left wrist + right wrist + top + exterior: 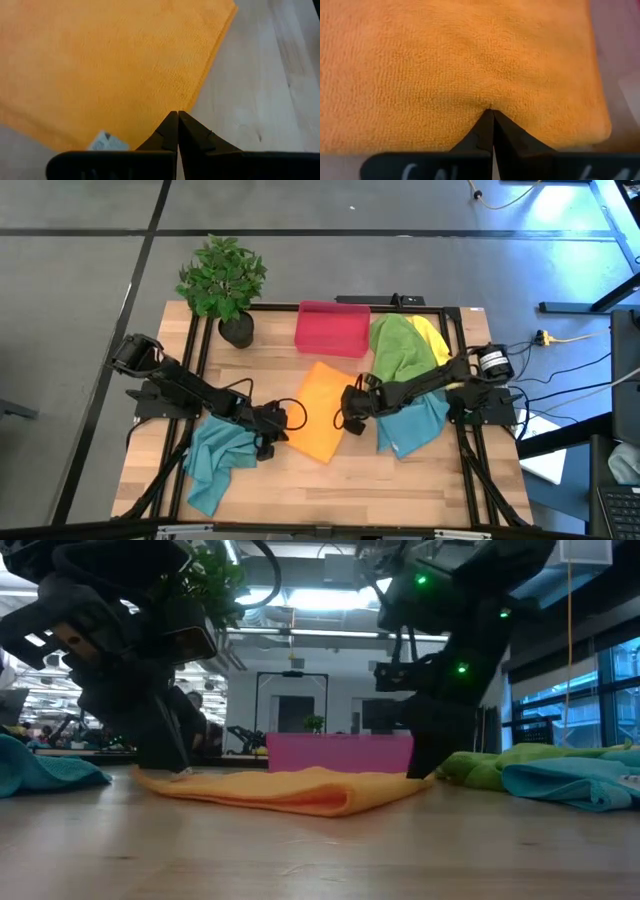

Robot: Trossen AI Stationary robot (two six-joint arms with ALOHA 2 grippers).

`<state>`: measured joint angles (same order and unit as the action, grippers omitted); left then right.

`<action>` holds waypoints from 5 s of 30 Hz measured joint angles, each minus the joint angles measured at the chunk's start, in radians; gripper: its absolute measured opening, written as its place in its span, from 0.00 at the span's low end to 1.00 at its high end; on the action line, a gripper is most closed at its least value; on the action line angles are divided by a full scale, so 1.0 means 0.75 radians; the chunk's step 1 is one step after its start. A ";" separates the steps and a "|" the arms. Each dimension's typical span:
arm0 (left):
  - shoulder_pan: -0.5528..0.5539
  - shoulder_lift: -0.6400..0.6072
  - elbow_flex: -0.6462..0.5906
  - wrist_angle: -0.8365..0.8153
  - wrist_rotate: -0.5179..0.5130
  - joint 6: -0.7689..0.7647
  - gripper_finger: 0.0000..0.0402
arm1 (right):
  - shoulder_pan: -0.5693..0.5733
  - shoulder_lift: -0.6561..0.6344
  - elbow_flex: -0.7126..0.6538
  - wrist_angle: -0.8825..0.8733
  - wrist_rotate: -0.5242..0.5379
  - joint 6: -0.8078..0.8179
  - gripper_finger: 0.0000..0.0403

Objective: Roll microfiber towels into tight, uniform cylinder then place into a basket
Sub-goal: Fold the orange towel

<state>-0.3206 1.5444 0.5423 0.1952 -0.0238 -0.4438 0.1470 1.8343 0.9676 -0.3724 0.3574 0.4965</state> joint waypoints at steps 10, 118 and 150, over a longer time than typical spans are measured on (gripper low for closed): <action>0.025 0.000 0.065 0.064 -0.083 0.113 0.01 | -0.138 0.008 -0.006 0.228 -0.045 -0.216 0.01; 0.042 -0.001 0.088 0.110 -0.253 0.151 0.06 | 0.460 0.244 0.143 0.538 0.118 -0.988 0.09; -0.073 -0.056 0.190 0.085 -0.378 0.396 0.29 | 0.289 -0.273 -0.357 0.926 0.198 -0.382 0.00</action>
<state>-0.3755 1.5021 0.6846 0.2588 -0.3074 -0.1470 0.3639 1.6299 0.6998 0.3221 0.5057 0.2099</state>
